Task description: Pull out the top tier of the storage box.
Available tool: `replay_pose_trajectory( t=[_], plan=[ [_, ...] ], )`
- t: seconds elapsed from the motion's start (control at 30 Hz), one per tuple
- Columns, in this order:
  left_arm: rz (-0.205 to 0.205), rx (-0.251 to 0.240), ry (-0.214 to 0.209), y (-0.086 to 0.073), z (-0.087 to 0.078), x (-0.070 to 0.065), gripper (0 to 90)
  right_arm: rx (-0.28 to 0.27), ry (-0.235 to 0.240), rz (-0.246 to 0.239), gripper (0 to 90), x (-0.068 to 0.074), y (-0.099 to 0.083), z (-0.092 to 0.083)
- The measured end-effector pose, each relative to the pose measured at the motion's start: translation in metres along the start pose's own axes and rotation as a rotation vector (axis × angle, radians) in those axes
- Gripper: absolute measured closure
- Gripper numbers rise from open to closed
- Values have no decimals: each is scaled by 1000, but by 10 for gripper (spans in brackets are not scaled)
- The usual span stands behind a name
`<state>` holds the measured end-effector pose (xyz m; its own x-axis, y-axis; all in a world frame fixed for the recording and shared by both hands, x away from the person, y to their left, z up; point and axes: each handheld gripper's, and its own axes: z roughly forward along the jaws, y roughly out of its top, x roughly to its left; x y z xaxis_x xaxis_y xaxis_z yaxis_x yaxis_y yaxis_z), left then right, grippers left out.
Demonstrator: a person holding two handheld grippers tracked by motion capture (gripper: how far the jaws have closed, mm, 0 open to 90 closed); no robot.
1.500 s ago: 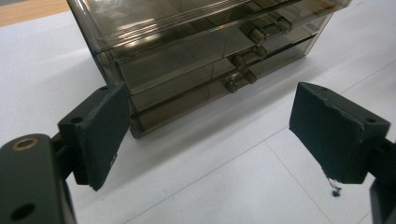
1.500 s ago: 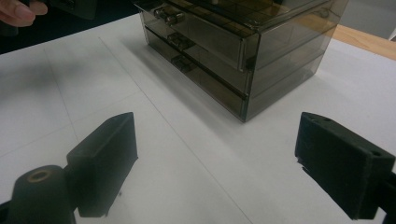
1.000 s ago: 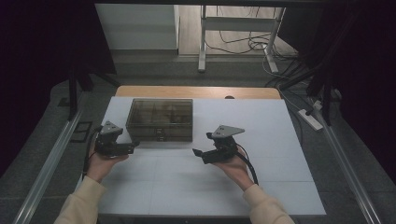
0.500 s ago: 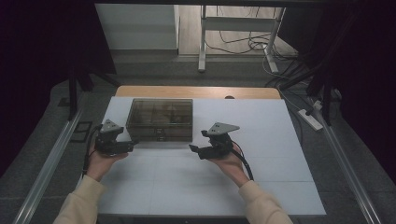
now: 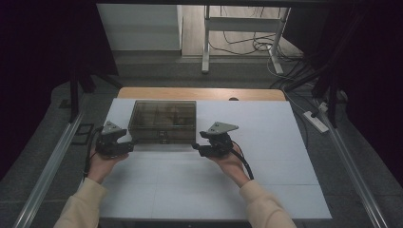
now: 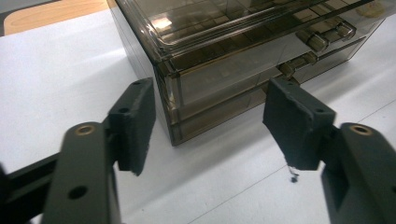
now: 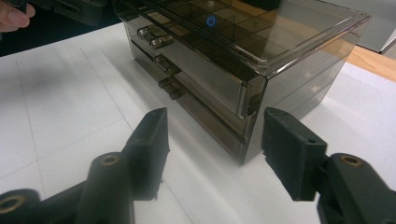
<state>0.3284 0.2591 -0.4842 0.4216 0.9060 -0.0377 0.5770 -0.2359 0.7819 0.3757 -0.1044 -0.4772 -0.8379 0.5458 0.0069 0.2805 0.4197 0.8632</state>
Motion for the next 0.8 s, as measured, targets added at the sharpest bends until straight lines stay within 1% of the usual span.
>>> replay_pose_trajectory(
  t=[0.3,0.8],
  plan=[
    [14,1,17,-1,1,0,480,2,-22,3,514,-1,1,6],
    [23,1,47,-2,3,2,603,12,-45,-15,634,-1,1,16]
  ],
)
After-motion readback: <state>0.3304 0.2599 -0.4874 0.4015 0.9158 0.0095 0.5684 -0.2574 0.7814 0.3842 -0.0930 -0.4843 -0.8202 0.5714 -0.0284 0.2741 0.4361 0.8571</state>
